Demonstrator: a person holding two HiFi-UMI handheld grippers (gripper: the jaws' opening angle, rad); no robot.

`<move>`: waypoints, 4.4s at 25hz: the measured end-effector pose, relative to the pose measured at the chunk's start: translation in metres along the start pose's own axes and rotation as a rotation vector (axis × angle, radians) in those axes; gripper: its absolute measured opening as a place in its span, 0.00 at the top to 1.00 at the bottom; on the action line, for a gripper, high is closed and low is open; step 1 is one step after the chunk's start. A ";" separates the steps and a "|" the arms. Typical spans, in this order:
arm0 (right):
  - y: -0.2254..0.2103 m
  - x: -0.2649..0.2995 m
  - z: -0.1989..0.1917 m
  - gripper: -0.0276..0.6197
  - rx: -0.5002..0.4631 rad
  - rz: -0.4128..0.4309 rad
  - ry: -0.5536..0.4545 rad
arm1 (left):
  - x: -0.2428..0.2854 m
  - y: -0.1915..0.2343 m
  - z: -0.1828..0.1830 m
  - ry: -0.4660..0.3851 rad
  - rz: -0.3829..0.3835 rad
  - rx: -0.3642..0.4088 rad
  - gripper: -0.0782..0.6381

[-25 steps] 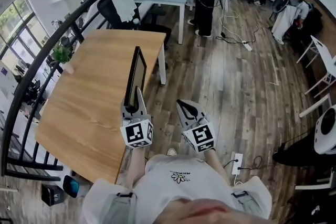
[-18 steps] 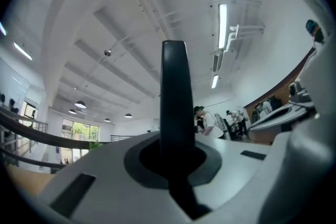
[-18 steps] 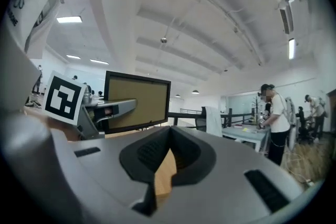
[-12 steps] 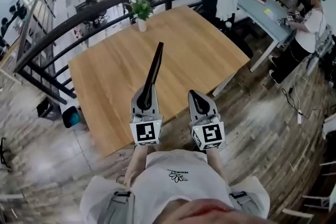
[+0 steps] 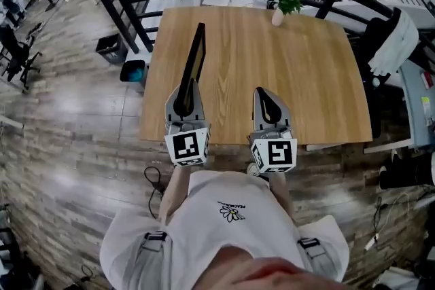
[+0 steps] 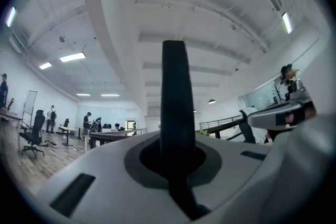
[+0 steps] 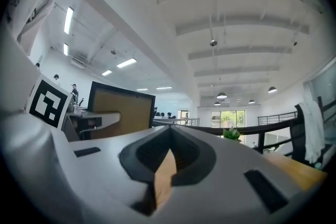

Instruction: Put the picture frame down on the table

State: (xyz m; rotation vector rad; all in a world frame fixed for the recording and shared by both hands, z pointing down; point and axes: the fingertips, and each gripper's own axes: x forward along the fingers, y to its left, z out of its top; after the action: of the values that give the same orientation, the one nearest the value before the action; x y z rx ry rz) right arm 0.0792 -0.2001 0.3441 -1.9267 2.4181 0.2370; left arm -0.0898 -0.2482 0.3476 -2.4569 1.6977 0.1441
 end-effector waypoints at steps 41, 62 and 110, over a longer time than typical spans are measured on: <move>-0.122 -0.034 -0.031 0.94 0.023 0.121 0.052 | 0.089 -0.129 -0.107 0.354 -0.058 0.870 0.86; -0.144 -0.083 -0.071 0.94 0.033 0.090 0.155 | 0.059 -0.179 -0.282 0.645 -0.417 1.230 0.83; -0.126 -0.101 -0.094 0.94 0.056 0.166 0.206 | 0.083 -0.212 -0.242 0.946 -0.822 0.600 0.43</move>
State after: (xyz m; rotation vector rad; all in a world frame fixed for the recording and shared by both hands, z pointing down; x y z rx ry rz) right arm 0.2308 -0.1430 0.4375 -1.8105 2.6864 -0.0272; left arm 0.1365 -0.2940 0.5870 -2.5606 0.5184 -1.5339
